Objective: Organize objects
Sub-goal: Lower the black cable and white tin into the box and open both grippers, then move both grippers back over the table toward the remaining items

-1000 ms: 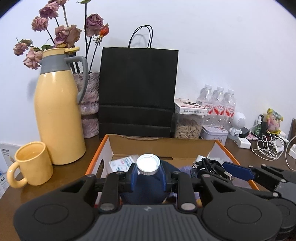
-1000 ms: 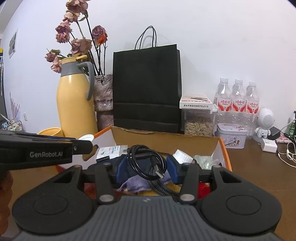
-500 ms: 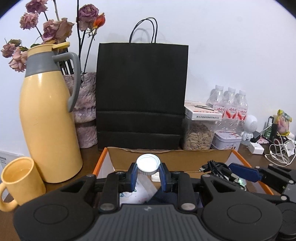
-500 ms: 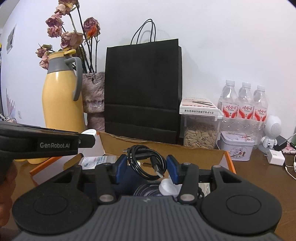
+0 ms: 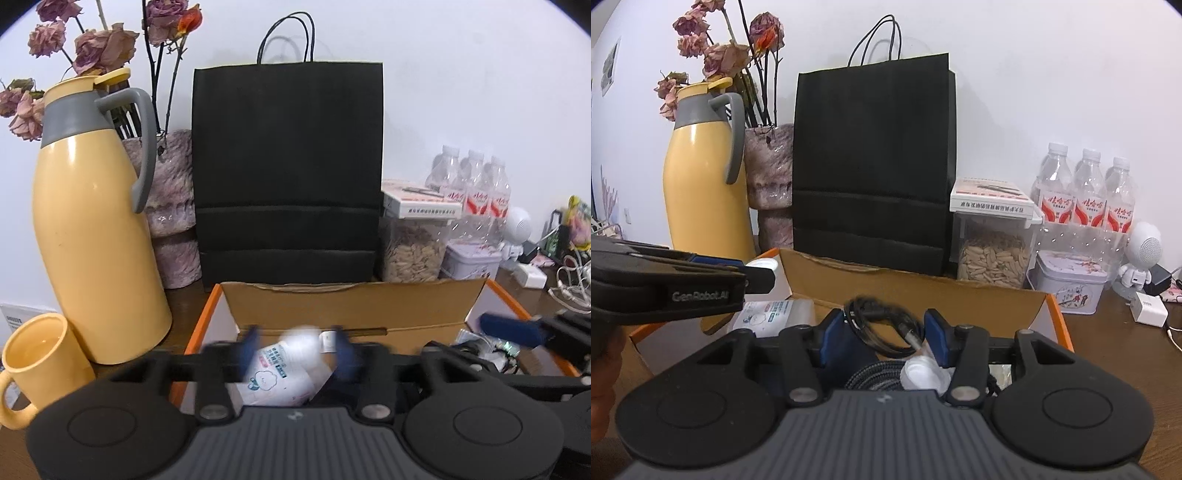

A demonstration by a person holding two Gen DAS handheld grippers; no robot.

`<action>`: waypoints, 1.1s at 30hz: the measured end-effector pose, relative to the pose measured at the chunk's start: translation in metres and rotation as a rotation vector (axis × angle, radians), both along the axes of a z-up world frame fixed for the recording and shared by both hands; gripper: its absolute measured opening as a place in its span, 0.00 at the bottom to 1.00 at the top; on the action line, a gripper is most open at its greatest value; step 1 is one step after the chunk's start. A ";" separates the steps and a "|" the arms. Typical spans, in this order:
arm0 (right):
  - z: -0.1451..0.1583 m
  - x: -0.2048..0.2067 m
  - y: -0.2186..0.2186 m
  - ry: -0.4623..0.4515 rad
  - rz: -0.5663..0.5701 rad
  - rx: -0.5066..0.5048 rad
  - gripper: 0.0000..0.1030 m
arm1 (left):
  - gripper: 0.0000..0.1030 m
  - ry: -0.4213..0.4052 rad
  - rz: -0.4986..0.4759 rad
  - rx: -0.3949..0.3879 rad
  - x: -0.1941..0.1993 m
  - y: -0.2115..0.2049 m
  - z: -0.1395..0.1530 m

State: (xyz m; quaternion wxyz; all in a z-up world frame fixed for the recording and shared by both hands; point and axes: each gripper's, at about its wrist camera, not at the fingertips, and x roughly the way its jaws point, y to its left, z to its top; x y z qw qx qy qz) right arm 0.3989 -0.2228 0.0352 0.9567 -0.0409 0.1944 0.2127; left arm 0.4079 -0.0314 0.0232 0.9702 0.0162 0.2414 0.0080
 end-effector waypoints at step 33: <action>0.002 -0.035 -0.014 -0.053 -0.081 0.012 1.00 | 0.97 -0.021 0.065 -0.047 -0.033 0.021 0.002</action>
